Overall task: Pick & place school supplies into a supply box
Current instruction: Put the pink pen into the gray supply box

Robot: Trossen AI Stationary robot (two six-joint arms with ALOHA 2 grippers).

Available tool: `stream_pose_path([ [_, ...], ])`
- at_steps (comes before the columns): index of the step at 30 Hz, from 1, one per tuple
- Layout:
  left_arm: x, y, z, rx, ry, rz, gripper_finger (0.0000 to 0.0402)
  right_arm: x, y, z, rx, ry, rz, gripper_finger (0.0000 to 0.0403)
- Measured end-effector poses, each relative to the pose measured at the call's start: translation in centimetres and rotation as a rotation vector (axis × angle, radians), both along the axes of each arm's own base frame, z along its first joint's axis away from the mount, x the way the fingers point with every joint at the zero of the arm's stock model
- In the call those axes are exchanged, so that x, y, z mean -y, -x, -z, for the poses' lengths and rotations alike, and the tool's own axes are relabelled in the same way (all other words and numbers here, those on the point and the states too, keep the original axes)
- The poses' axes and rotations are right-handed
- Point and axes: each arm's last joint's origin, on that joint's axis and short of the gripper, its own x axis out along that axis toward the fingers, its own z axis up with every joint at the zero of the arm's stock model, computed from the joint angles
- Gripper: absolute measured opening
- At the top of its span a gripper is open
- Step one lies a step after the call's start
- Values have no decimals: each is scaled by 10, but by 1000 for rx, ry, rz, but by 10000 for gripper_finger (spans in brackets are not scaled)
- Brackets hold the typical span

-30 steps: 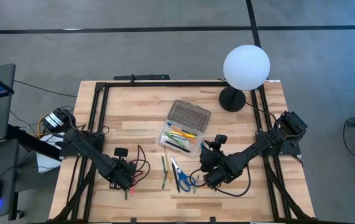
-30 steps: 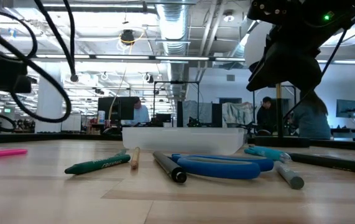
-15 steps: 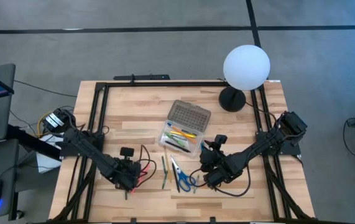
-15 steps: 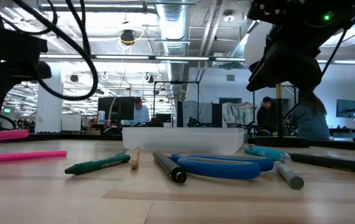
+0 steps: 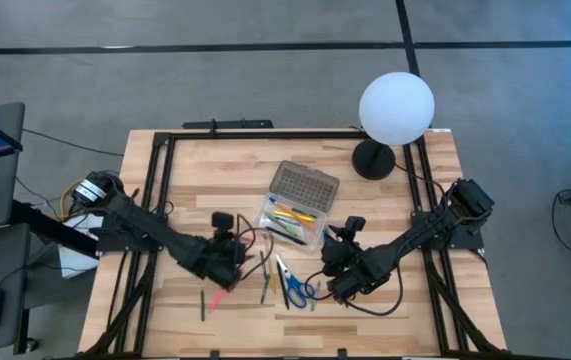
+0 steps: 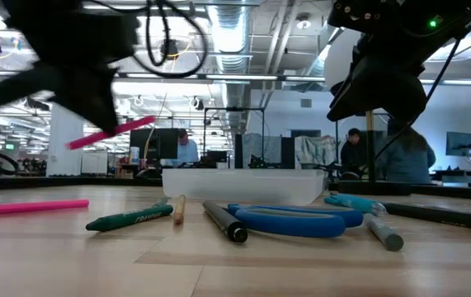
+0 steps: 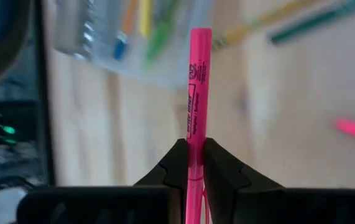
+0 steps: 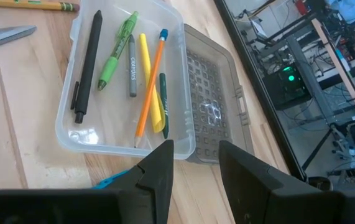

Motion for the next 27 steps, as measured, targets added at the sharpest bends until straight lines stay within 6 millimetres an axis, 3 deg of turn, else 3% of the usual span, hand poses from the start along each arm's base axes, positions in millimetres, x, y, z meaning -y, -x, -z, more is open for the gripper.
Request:
stream_pose_path([
  [13,-57,-70,-19,247,24,234,21,0,0,0,-2,1,-2,120],
  [27,-99,-84,-23,295,148,304,21,0,0,0,-3,2,-2,120],
])
